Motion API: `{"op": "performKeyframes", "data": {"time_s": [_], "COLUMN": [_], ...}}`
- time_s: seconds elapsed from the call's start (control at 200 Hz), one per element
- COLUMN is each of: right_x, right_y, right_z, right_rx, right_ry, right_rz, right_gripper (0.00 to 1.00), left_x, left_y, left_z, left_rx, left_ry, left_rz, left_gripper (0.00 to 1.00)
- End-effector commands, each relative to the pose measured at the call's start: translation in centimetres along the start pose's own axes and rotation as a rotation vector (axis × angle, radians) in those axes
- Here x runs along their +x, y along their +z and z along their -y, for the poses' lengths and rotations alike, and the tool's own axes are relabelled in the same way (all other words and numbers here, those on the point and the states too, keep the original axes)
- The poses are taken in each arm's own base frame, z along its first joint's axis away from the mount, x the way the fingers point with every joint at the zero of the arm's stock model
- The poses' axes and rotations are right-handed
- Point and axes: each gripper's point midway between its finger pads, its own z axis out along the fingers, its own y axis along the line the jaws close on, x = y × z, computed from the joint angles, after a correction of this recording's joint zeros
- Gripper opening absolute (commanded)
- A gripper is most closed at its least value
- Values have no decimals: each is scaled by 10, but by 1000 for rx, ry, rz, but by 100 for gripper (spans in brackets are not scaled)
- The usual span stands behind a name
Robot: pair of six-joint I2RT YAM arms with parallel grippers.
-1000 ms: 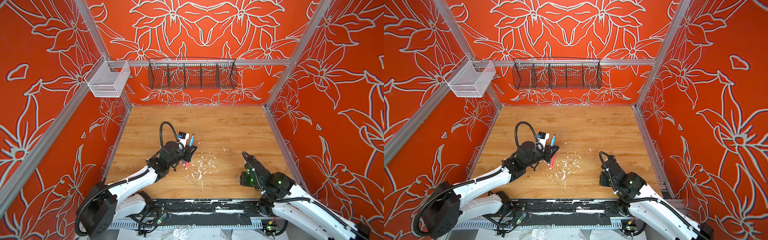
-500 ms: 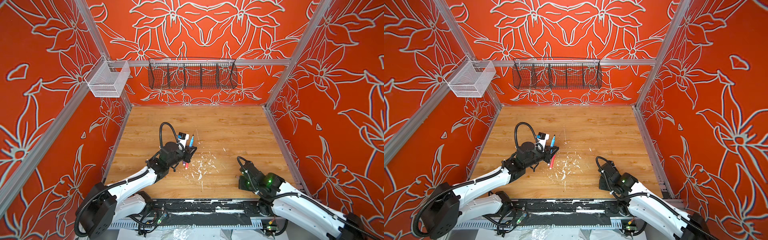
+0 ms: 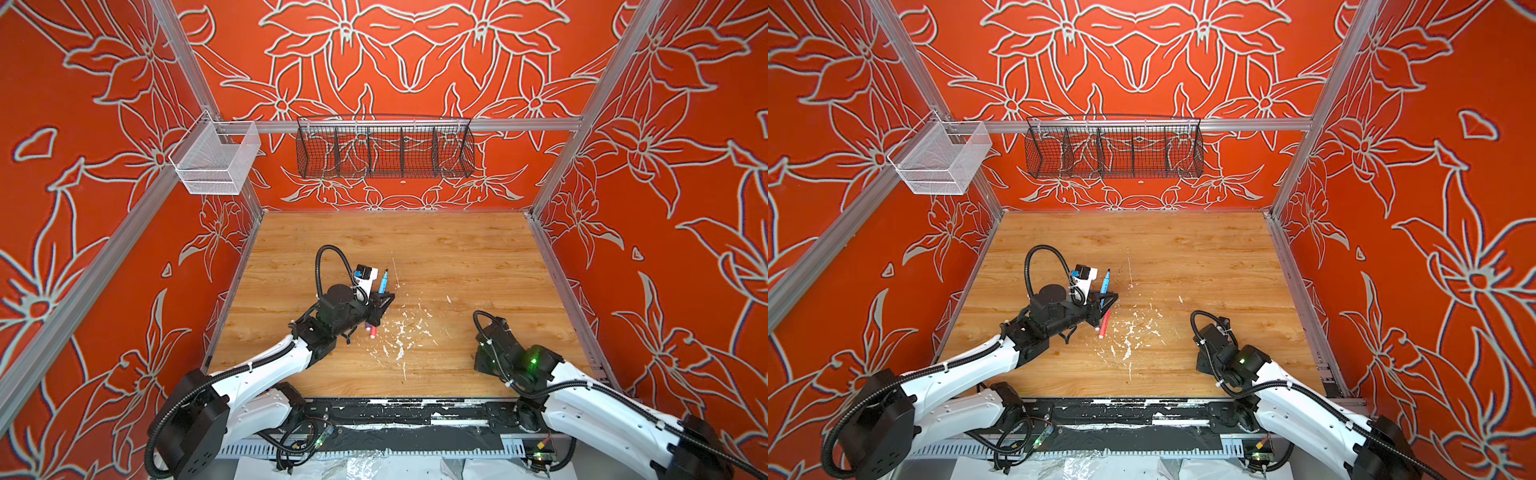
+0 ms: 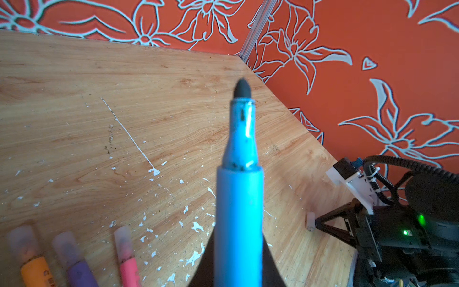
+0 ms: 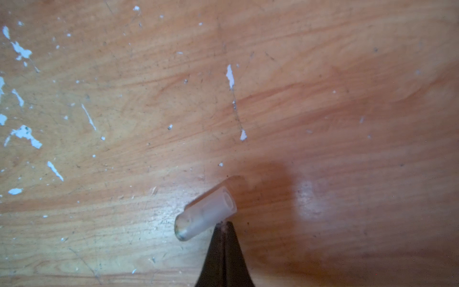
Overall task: Insert the pens into the pen caps
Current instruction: 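Lower the right gripper over a clear cap lying on the table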
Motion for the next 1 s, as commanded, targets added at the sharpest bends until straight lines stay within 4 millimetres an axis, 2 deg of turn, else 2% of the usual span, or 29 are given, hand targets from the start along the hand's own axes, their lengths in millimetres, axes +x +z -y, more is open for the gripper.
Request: {"op": "performKeyframes", "data": {"time_s": [0.0, 0.31, 0.641, 0.871, 0.996], "right_x": [-6, -15, -20, -37, -41], "right_y": [4, 6, 5, -17, -24], "right_z": [4, 8, 3, 1, -8], "right_rx": [23, 54, 42, 47, 5], "right_ry": [34, 37, 9, -11, -24], "right_rz": [48, 94, 110, 165, 170], "right_gripper": [0, 0, 0, 0, 22], "left_x": [-8, -9, -7, -6, -7], "left_y": [-3, -3, -1, 1, 0], "left_z": [5, 5, 7, 10, 10], "left_rx": [21, 21, 34, 50, 48], "left_ry": [19, 21, 18, 21, 24], "left_rz": [30, 32, 23, 11, 9], "left_gripper": [0, 0, 0, 0, 0]}}
